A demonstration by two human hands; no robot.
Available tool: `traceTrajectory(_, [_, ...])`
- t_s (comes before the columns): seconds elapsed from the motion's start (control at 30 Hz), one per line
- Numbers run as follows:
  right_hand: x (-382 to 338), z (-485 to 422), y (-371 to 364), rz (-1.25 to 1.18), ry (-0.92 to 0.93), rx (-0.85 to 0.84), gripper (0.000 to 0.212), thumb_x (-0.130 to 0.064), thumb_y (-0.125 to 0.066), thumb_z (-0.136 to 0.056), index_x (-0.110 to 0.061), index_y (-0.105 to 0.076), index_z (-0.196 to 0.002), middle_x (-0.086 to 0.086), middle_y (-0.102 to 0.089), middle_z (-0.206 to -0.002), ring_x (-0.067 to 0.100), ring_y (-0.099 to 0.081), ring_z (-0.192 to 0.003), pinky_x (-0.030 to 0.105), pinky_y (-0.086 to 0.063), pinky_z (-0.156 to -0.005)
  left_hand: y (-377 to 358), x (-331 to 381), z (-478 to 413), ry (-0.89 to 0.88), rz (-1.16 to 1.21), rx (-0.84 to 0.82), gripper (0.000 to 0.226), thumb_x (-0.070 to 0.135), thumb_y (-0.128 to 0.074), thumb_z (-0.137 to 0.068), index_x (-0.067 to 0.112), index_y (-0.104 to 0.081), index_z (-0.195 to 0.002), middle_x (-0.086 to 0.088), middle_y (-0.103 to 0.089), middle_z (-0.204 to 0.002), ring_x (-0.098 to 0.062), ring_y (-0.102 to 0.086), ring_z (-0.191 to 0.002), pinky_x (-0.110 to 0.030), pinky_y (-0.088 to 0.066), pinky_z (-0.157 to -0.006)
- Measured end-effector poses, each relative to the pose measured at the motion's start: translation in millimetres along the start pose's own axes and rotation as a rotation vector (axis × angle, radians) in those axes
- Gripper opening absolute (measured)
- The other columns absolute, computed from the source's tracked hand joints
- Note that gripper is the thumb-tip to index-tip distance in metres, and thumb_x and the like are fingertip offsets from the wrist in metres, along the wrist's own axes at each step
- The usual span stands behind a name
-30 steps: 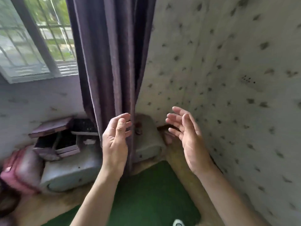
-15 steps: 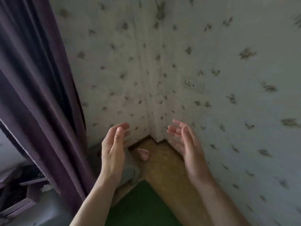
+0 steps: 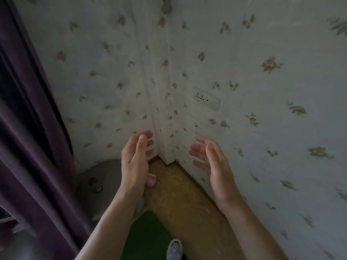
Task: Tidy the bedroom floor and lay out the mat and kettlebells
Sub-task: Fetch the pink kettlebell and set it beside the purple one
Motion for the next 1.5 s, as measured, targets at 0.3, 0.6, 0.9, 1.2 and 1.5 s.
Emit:
traceTrajectory(0.3, [49.2,-112.6,-25.9,0.058,-0.099,-0.022,0.051,-0.061,-0.036,-0.092,-0.032,-0.057,-0.129,-0.005,-0.067,-0.121,0.006,-0.064,-0.114,0.043,-0.048,-0.106,-8.9,-76.9,-95.6,0.126,0.045,0.095,0.033,0.036,-0.039,-0.104,0.021,-0.065,-0.118,0.007,-0.066,-0.12,-0.012,-0.063,-0.112,-0.037,-0.056,-0.091])
traceTrajectory(0.6, [159.2,-306.2,-107.6,0.15,-0.278,-0.166,0.048,-0.065,-0.039,-0.087,-0.036,-0.06,-0.121,-0.002,-0.068,-0.119,0.012,-0.065,-0.112,0.047,-0.048,-0.105,16.4,-211.5,-255.6,0.333,0.022,0.244,0.029,0.028,-0.042,-0.104,0.015,-0.068,-0.11,0.011,-0.075,-0.094,0.003,-0.068,-0.074,-0.019,-0.055,-0.067])
traceTrajectory(0.9, [285.4,-419.7,-190.9,0.166,-0.352,-0.386,0.067,-0.071,-0.039,-0.084,-0.031,-0.056,-0.135,-0.004,-0.064,-0.131,0.011,-0.059,-0.124,0.047,-0.044,-0.111,60.8,-344.6,-306.7,0.529,-0.159,0.365,0.029,0.057,-0.046,-0.088,0.048,-0.073,-0.085,0.021,-0.074,-0.09,-0.018,-0.07,-0.094,-0.044,-0.055,-0.088])
traceTrajectory(1.2, [524.3,-488.0,-214.2,0.222,-0.435,-0.434,0.068,-0.065,-0.04,-0.082,-0.026,-0.055,-0.135,-0.002,-0.062,-0.134,0.013,-0.058,-0.125,0.047,-0.045,-0.109,33.3,-578.0,-330.5,0.688,-0.176,0.401,0.034,0.065,-0.046,-0.079,0.045,-0.07,-0.092,-0.002,-0.066,-0.081,-0.015,-0.058,-0.071,-0.039,-0.048,-0.068])
traceTrajectory(1.5, [687.2,-524.3,-243.1,0.255,-0.418,-0.6,0.034,-0.032,-0.045,-0.103,-0.015,-0.057,-0.131,-0.012,-0.063,-0.111,-0.018,-0.059,-0.093,0.002,-0.046,-0.071,40.2,-747.5,-364.1,0.737,-0.218,0.566,0.029,0.059,-0.049,-0.084,0.042,-0.069,-0.097,0.01,-0.07,-0.086,-0.016,-0.062,-0.082,-0.051,-0.054,-0.076])
Point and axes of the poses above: each hand's wrist, its own z-axis away from the middle knuckle, its own y-axis out of the back of the hand, x = y × z, the point moved 4 cm from there along -z, towards the middle knuckle
